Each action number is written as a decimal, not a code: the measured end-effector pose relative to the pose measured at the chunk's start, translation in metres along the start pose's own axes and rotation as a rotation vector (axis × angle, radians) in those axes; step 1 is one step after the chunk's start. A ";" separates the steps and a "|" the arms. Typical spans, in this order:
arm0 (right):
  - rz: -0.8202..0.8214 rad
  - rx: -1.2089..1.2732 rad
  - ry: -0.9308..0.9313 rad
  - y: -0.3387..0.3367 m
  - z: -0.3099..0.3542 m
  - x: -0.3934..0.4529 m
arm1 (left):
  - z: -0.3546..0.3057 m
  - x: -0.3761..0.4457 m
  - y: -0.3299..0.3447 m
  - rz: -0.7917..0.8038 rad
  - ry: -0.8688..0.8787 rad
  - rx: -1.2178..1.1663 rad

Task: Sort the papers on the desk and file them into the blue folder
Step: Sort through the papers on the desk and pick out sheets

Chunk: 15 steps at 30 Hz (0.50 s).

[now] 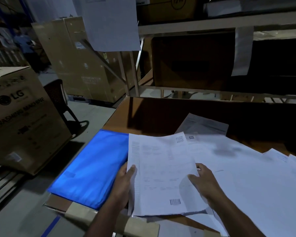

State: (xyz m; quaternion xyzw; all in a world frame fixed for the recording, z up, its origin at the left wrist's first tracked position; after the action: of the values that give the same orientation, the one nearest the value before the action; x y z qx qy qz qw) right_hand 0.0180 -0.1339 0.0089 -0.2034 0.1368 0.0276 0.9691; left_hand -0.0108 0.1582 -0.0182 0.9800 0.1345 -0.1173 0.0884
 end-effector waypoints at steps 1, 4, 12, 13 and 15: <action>-0.038 -0.011 0.003 -0.001 -0.003 0.002 | 0.000 0.000 0.001 0.002 0.006 0.010; -0.318 0.044 -0.007 -0.022 -0.007 0.000 | 0.000 0.001 0.003 0.012 0.019 0.045; -0.424 0.209 -0.036 -0.048 -0.006 0.005 | -0.005 -0.001 0.006 0.017 0.016 0.062; -0.363 0.208 -0.056 -0.042 -0.002 0.005 | -0.005 0.000 0.006 0.024 0.009 0.048; -0.253 0.131 -0.092 -0.024 0.003 0.005 | -0.005 0.000 0.009 0.034 -0.009 0.015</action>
State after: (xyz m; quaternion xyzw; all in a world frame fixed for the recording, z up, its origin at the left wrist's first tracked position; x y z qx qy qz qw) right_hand 0.0260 -0.1550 0.0201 -0.1538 0.0670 -0.0944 0.9813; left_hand -0.0076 0.1506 -0.0123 0.9822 0.1164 -0.1211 0.0838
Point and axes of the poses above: each hand's wrist, its own x-axis towards the middle knuckle, its own y-axis out of the palm, z = x × y, the point moved 7 cm from there along x, towards the middle knuckle, and after that the axes turned 4 degrees about -y, right-handed, at the moved point
